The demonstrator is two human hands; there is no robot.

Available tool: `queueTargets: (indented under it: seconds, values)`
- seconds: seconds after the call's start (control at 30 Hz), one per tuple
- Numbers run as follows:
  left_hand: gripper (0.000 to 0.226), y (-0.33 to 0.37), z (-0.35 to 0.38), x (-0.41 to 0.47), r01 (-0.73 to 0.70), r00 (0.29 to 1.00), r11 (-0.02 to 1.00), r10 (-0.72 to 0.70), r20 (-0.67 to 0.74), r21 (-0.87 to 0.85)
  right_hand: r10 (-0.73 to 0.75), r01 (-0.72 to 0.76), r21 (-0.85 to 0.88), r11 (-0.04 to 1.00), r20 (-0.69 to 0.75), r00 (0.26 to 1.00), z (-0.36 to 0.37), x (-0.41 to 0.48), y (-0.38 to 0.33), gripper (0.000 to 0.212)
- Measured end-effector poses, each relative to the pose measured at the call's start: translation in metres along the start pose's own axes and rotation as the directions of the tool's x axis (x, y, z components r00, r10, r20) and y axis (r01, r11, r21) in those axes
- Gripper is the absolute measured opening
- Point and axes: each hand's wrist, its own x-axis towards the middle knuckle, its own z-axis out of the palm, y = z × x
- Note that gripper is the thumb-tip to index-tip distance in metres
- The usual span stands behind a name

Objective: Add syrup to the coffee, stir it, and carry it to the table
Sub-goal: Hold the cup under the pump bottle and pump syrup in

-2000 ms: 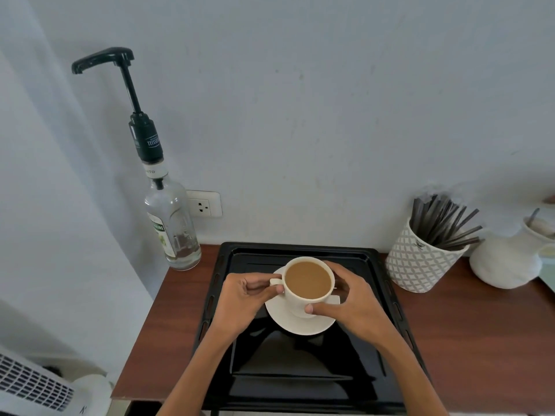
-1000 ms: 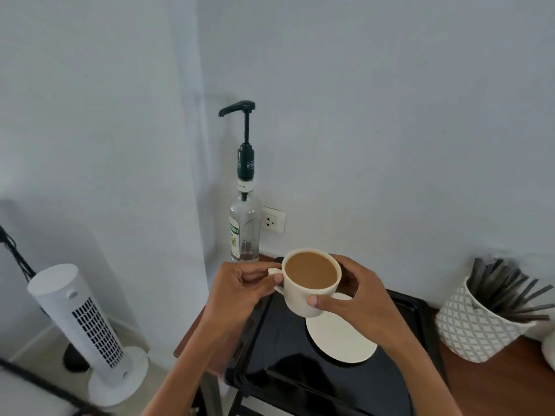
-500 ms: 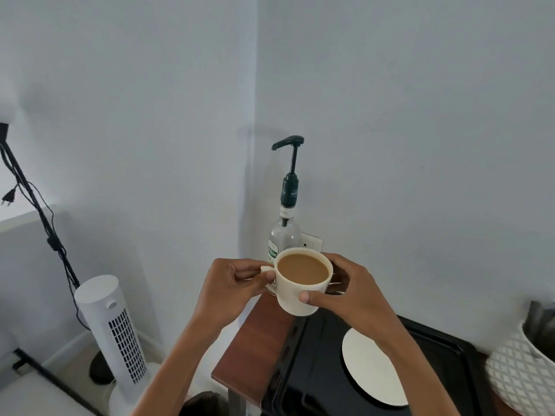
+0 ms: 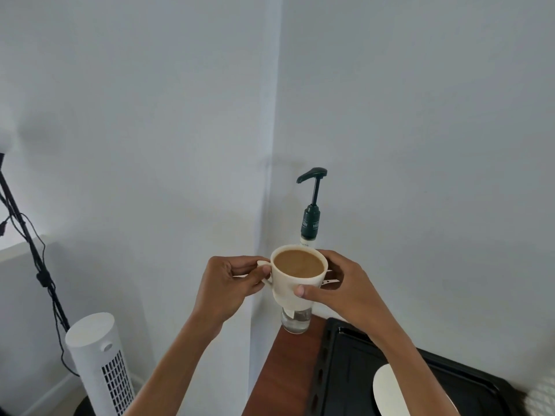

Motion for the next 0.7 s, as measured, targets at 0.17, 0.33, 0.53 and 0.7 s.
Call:
queueTargets:
  seconds: [0.17,0.33,0.53,0.7]
  values:
    - [0.017,-0.001,-0.005,0.019,0.011,1.000,0.999,-0.010,0.024,-0.053,-0.001,0.001,-0.027,1.000,0.005,1.000,0.001,0.016,-0.003,0.072]
    - [0.025,0.001,-0.007,0.036,-0.004,0.999,0.998,0.006,0.037,-0.065,0.008,-0.008,-0.022,1.000,0.014,1.000,-0.001,0.032,-0.008,0.063]
    - [0.022,0.005,-0.011,0.055,0.010,0.999,0.992,-0.006,0.032,-0.128,0.147,-0.103,-0.235,0.967,0.181,0.972,-0.030,0.046,-0.022,0.068]
    - [0.015,0.008,-0.019,0.067,0.012,0.999,0.988,-0.006,0.037,-0.155,0.027,-0.084,-0.404,0.911,-0.146,0.989,-0.073,0.081,-0.054,0.022]
